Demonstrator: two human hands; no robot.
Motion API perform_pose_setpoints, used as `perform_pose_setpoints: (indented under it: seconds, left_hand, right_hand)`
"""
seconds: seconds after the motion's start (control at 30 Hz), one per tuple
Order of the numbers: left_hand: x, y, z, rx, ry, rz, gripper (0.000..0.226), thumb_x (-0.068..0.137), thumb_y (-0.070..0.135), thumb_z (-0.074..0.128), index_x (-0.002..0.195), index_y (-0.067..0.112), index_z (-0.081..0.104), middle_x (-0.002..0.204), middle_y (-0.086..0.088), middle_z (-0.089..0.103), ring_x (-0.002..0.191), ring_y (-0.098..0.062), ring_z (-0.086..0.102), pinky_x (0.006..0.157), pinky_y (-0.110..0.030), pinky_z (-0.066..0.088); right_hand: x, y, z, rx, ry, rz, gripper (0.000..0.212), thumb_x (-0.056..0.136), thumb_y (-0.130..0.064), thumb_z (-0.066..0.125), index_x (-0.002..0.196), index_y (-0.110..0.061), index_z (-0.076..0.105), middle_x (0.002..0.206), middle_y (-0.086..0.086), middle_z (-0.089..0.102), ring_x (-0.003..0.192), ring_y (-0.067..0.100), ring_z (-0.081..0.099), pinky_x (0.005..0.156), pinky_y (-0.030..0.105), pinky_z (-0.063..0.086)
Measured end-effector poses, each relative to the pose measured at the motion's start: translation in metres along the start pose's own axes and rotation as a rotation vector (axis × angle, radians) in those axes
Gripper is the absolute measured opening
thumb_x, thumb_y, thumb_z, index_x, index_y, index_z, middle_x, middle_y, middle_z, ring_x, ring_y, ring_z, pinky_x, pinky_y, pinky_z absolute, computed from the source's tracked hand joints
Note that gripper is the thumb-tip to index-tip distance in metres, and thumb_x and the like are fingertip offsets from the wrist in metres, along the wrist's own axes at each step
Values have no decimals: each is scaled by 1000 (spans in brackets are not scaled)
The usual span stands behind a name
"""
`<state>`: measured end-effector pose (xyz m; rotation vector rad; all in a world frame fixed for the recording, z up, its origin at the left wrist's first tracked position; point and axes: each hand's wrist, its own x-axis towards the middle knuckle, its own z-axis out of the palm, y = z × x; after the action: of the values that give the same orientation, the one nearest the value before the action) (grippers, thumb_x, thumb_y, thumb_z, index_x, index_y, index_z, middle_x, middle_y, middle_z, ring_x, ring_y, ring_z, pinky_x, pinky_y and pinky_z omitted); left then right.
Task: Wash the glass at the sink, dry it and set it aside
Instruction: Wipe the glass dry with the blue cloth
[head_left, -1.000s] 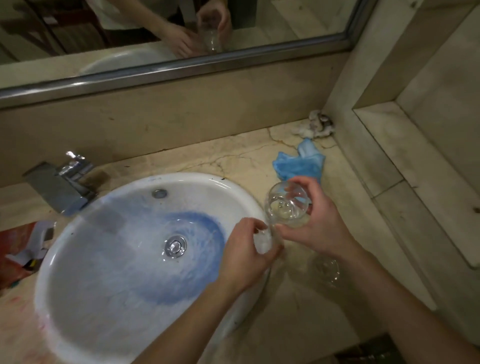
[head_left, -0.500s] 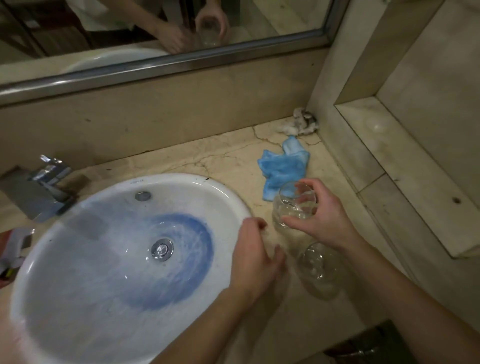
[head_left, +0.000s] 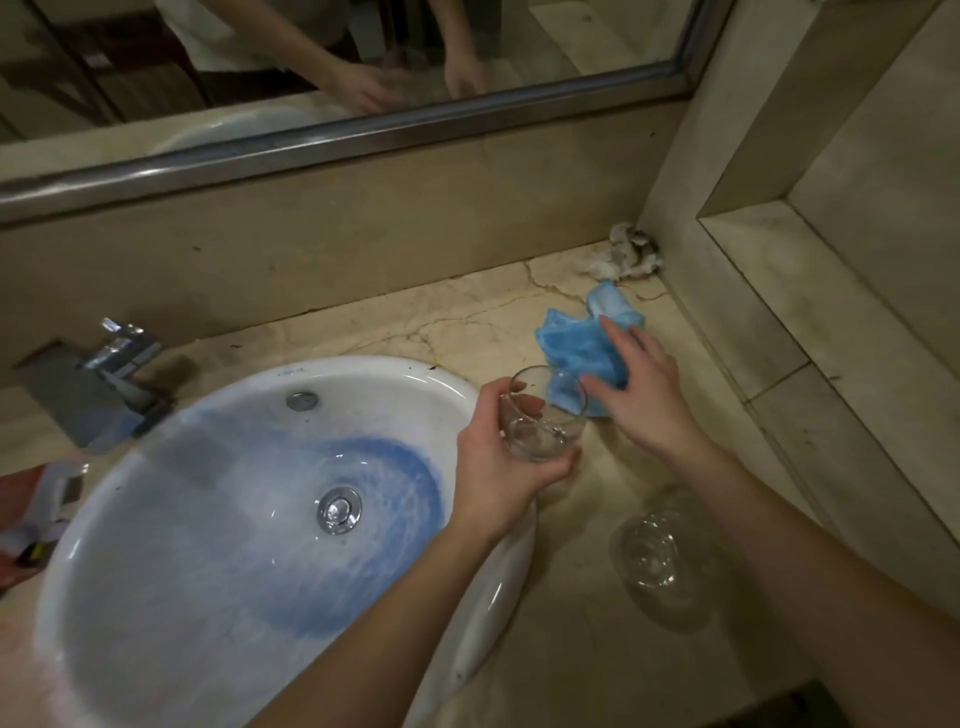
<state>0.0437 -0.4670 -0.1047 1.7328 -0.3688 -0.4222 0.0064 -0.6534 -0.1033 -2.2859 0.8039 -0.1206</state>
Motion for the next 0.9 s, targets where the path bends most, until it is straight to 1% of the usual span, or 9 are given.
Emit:
perform_pose_setpoints:
  seconds: [0.07, 0.1, 0.2, 0.27, 0.33, 0.47, 0.63, 0.8, 0.9]
  left_hand:
    - [4, -2, -8, -6, 37, 9, 73, 57, 10, 95, 116, 24, 54, 100, 5, 71, 88, -5, 69, 80, -18, 55]
    - [5, -5, -13, -13, 53, 8, 73, 56, 13, 94, 115, 26, 54, 101, 4, 71, 90, -7, 70, 82, -23, 56]
    - [10, -11, -30, -23, 87, -1, 75, 56, 13, 94, 118, 25, 54, 104, 4, 71, 94, -14, 70, 88, -33, 58]
    - [10, -14, -40, -34, 117, -10, 76, 57, 10, 94, 119, 23, 54, 104, 4, 71, 95, -15, 70, 89, -33, 57]
    - [9, -15, -48, -52, 147, -12, 77, 57, 4, 94, 121, 19, 54, 105, 2, 70, 95, -15, 69, 89, -32, 57]
    - [8, -18, -68, -32, 169, 5, 74, 58, 2, 94, 117, 23, 54, 106, -1, 70, 97, -19, 68, 87, -30, 56]
    - [5, -16, -100, -1, 172, 12, 75, 59, 5, 95, 122, 18, 56, 108, -3, 71, 95, -23, 68, 84, -27, 55]
    - [-4, -14, -145, 19, 143, 23, 78, 62, 5, 93, 130, 20, 57, 111, 4, 70, 102, -9, 67, 88, -16, 50]
    - [-9, -14, -168, -13, 149, -5, 71, 60, 2, 93, 121, 21, 62, 103, 10, 72, 97, -5, 69, 84, -21, 53]
  right_hand:
    - [11, 2, 9, -294, -129, 17, 83, 85, -33, 70, 154, -33, 23, 154, 10, 31, 129, 41, 34, 107, 44, 34]
    - [15, 2, 12, -402, -137, 10, 82, 83, -35, 71, 152, -31, 28, 149, 11, 35, 125, 41, 37, 105, 44, 35]
    - [22, -2, 18, -573, -18, -108, 44, 86, -35, 66, 125, -15, 60, 122, 15, 56, 110, 38, 54, 91, 42, 45]
    - [21, -7, 23, -562, 19, -150, 29, 90, -29, 59, 106, -6, 67, 107, 17, 64, 99, 36, 61, 81, 40, 45]
    - [16, -13, 30, -404, 83, -125, 28, 92, -29, 57, 95, -3, 68, 97, 17, 68, 93, 36, 63, 77, 41, 45]
    - [-5, -64, 27, 421, 192, 33, 22, 85, -33, 63, 81, -11, 63, 89, 15, 66, 80, 21, 58, 70, 32, 45]
    - [-28, -139, 16, 957, 75, -122, 10, 84, -26, 61, 92, -25, 67, 90, -3, 69, 83, 8, 65, 73, 22, 51]
    - [-44, -188, 23, 1077, -49, -324, 12, 91, -17, 57, 102, -17, 63, 92, -4, 66, 87, 7, 63, 76, 21, 52]
    - [-56, -205, 45, 771, -167, -478, 12, 90, -17, 61, 96, -26, 63, 85, -18, 66, 81, 0, 61, 73, 16, 48]
